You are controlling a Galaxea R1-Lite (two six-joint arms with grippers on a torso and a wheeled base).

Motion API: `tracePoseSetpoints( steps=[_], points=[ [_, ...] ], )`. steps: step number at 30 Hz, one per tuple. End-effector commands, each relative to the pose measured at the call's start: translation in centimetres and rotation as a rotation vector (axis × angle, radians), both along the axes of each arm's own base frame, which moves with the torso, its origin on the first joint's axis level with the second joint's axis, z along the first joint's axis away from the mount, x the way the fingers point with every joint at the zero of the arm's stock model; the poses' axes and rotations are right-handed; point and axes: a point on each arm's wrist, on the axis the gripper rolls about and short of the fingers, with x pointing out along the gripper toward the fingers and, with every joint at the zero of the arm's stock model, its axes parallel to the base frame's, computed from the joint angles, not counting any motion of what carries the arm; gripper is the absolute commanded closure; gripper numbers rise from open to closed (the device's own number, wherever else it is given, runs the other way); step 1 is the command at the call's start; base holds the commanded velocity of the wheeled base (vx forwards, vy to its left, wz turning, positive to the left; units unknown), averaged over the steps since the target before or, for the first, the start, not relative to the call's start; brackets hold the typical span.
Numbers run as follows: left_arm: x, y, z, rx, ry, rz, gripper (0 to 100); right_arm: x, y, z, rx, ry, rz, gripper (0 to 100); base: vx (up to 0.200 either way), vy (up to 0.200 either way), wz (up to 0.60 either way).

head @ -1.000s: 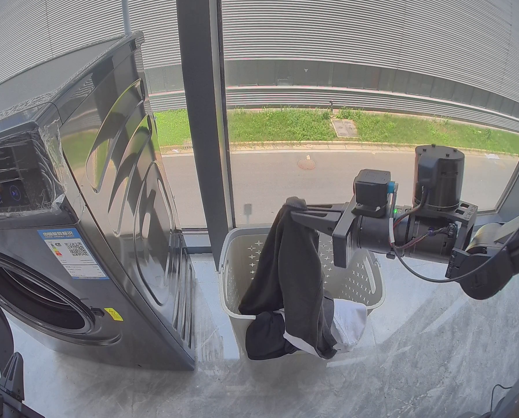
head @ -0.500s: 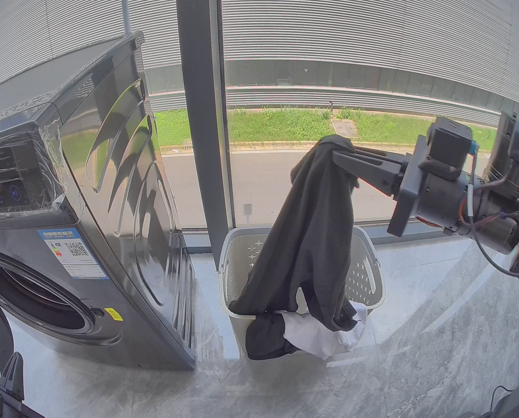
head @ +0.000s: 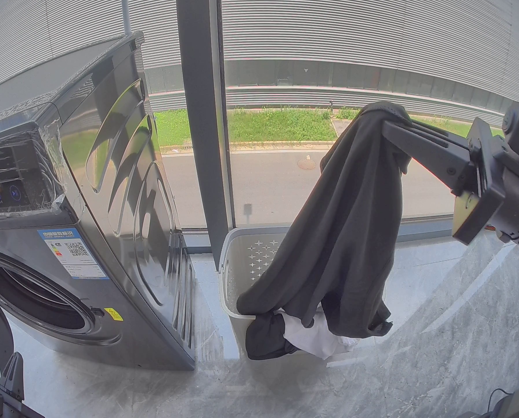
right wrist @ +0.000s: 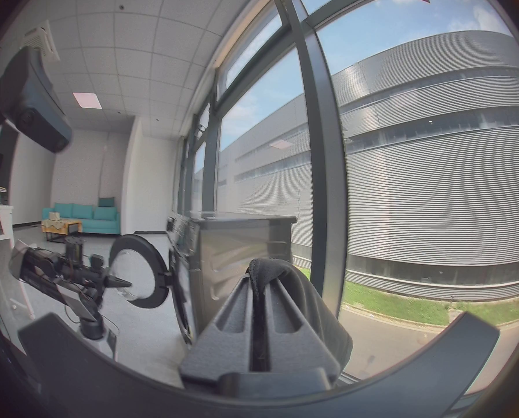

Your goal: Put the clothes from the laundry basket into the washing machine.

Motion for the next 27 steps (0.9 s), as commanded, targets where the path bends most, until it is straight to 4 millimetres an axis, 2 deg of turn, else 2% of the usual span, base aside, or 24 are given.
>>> tracePoseSetpoints(
  steps=[1, 6, 27],
  points=[
    [0.0, 0.0, -0.2, 0.001, -0.004, -0.001, 100, -3.2, 0.4, -0.1, 0.016, -0.008, 0.1, 100, 0.0, 0.0, 0.0],
    [0.0, 0.0, -0.2, 0.003, -0.003, -0.009, 100, -4.3, 0.6, -1.2, -0.006, 0.018, 0.144, 100, 0.0, 0.0, 0.0],
    [0.0, 0.0, -0.2, 0.003, -0.004, -0.009, 100, -4.0, 1.5, -1.6, -0.028, 0.029, 0.165, 100, -0.2, 0.0, 0.0]
  ],
)
